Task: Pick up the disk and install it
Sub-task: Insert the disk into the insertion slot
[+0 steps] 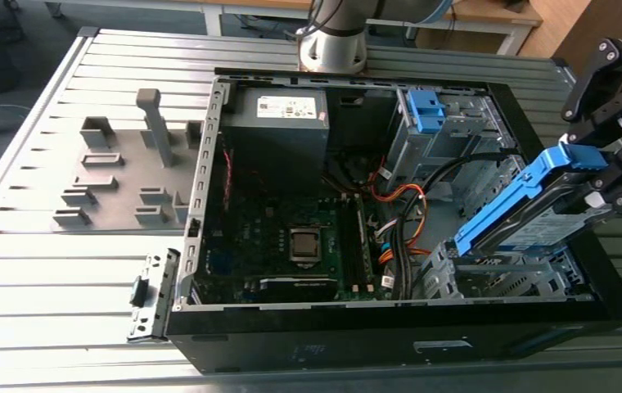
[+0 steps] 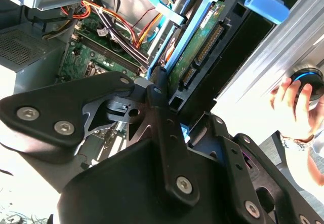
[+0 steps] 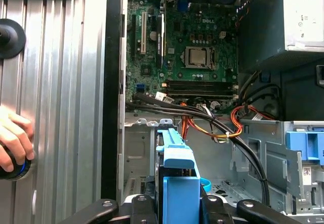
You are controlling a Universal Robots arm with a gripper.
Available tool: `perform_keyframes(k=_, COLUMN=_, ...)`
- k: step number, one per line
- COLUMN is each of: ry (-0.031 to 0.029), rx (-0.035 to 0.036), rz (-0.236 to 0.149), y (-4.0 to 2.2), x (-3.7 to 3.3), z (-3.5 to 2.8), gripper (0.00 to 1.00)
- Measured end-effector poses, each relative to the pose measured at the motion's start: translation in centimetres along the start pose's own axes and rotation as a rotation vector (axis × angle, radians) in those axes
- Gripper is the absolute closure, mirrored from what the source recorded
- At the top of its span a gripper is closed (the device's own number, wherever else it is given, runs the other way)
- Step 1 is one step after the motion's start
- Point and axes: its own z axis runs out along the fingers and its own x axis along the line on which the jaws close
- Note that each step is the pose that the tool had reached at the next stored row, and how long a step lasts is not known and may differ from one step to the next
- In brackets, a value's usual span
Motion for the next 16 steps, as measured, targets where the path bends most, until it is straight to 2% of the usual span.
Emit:
perform_keyframes(k=7, ry=0.0023, rx=0.0000, rz=0.000, y=0.12, x=0.03, z=0.48, gripper=0.64)
perform_keyframes(k=16, ry=0.0022, rx=0.0000, rz=0.002, y=0.05, x=0.04, z=1.42, gripper=0.64)
